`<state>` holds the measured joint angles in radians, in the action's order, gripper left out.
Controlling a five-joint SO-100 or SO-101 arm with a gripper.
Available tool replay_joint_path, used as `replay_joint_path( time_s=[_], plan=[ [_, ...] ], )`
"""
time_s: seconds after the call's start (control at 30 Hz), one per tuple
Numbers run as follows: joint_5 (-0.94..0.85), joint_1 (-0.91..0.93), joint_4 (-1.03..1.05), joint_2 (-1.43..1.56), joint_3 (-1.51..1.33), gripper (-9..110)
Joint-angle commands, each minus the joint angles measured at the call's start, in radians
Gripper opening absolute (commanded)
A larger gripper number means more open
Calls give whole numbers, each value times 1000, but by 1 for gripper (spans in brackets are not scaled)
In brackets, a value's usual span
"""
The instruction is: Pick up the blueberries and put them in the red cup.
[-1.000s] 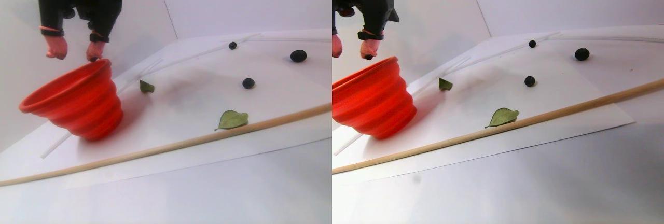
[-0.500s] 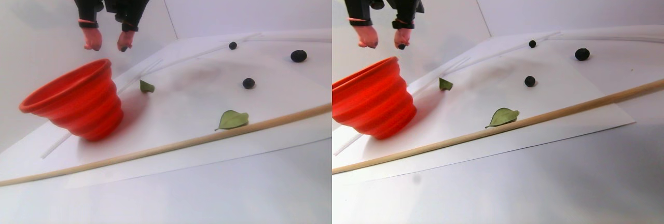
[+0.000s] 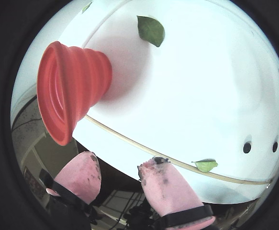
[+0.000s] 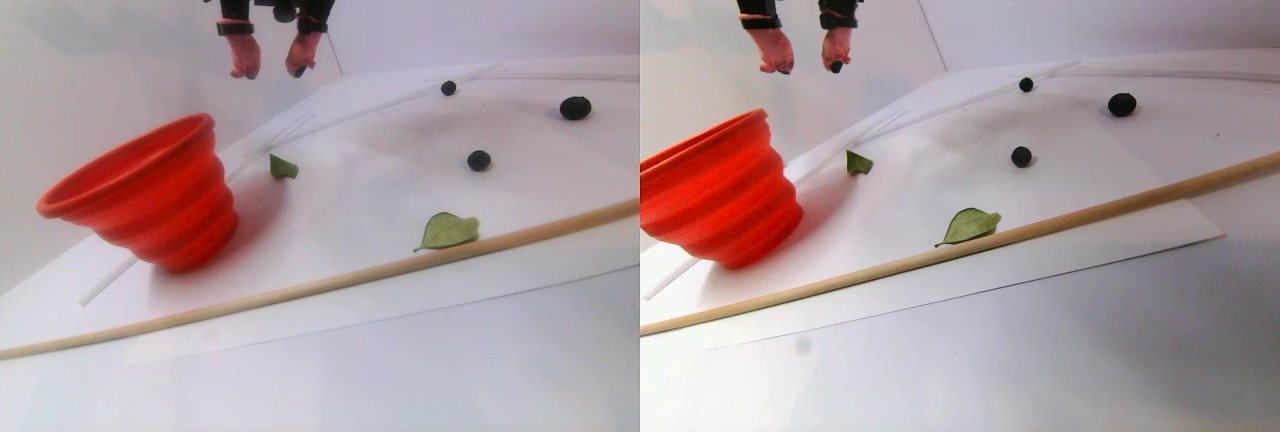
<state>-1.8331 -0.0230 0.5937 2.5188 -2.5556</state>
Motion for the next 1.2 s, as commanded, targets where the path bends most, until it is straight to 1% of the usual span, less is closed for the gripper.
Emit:
replay_joint_path(
  time_s=[0.0,0.53,0.83,1.17],
  plan=[
    [-37,23,21,103,18,16],
    [-196,210,46,160,-37,15],
    [-268,291,-20,153,-95,15],
    [-299,347,-106,107,-135,15]
  ],
)
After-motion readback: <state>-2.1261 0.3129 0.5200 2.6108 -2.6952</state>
